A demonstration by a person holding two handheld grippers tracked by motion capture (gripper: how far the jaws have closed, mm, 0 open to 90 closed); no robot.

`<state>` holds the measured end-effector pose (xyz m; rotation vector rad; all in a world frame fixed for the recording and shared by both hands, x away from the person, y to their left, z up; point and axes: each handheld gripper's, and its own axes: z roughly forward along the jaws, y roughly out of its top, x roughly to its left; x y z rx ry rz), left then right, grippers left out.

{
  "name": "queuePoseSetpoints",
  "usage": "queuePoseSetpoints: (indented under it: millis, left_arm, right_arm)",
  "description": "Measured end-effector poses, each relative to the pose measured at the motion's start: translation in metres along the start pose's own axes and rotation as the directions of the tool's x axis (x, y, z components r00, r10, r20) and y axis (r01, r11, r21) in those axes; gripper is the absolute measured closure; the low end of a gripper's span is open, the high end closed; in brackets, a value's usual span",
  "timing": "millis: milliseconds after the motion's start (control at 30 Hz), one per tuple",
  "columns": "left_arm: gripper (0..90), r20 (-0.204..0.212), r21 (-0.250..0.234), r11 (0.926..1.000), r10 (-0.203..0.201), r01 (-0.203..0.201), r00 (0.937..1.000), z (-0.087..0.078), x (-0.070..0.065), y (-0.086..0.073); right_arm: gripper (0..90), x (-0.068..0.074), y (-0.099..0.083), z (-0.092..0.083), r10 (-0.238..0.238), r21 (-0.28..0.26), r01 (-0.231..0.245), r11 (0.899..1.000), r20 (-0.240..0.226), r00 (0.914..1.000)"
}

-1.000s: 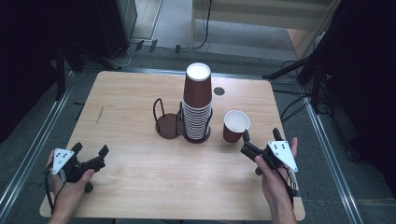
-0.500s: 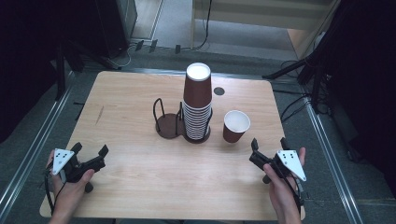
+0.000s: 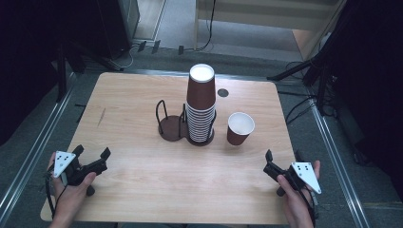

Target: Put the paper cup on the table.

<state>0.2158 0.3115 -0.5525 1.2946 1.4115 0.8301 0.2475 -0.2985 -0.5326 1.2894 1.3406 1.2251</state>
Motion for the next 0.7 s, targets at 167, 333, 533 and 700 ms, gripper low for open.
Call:
queuePoseSetpoints:
  millis: [167, 333, 533, 700]
  left_arm:
    - [0.0, -0.001, 0.006, 1.0000, -0.005, 0.005, 1.0000, 0.001, 0.001, 0.000]
    - [0.0, -0.004, 0.017, 0.9998, -0.007, 0.008, 1.0000, 0.002, 0.000, 0.001]
    - [0.0, -0.015, 0.033, 0.9994, -0.001, 0.002, 0.9999, 0.004, -0.001, 0.001]
    - [0.0, -0.016, 0.049, 0.9988, 0.006, -0.005, 0.9998, 0.005, -0.001, 0.002]
  right_arm:
    - [0.0, -0.012, -0.002, -0.007, -0.002, 0.004, 0.002, 1.000, 0.026, 0.9997]
    - [0.0, -0.020, -0.005, -0.010, 0.004, 0.012, -0.004, 1.000, 0.048, 0.9988]
    - [0.0, -0.023, -0.007, -0.011, 0.013, 0.022, -0.014, 1.000, 0.058, 0.9983]
    - [0.0, -0.022, -0.008, -0.011, 0.015, 0.027, -0.017, 1.000, 0.057, 0.9983]
